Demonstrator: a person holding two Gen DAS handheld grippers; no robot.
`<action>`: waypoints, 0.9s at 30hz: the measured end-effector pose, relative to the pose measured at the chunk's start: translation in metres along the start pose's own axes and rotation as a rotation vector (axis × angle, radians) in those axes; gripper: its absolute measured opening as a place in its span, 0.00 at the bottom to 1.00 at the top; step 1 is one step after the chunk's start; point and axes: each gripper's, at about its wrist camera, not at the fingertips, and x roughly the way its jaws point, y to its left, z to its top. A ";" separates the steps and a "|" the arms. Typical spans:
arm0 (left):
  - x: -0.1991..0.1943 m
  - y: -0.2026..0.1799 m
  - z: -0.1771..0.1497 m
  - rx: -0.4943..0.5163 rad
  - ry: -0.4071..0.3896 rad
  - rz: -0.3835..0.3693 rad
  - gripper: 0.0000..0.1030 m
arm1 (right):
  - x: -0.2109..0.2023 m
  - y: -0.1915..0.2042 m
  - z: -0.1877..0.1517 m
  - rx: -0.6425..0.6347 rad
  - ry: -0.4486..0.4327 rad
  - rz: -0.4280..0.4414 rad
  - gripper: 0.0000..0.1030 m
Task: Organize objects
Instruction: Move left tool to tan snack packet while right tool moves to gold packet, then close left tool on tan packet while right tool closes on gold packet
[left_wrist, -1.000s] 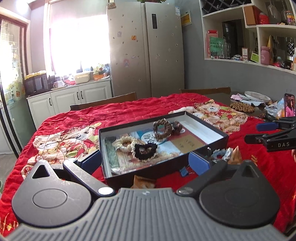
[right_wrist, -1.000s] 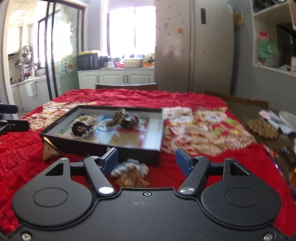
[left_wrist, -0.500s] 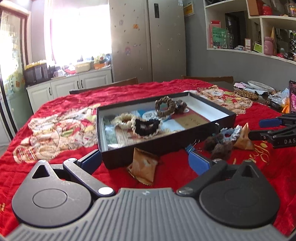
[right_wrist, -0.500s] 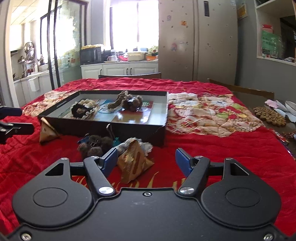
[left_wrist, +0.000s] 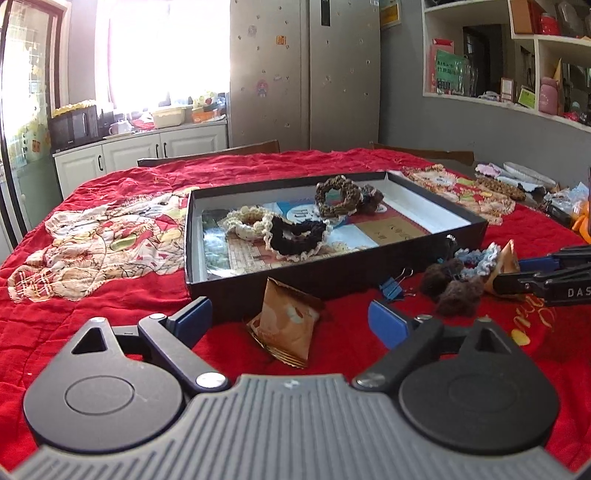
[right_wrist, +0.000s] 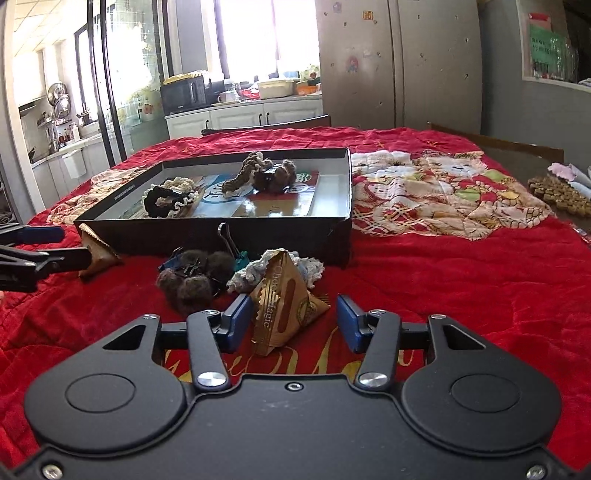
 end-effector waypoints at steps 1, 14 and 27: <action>0.003 0.000 -0.001 0.002 0.009 0.002 0.91 | 0.002 0.001 0.000 -0.004 0.007 0.002 0.48; 0.026 0.002 -0.005 -0.027 0.125 0.023 0.71 | 0.009 0.007 0.003 -0.025 0.034 0.008 0.42; 0.023 -0.003 -0.003 -0.018 0.124 0.018 0.39 | 0.002 0.005 0.001 -0.015 0.032 0.031 0.36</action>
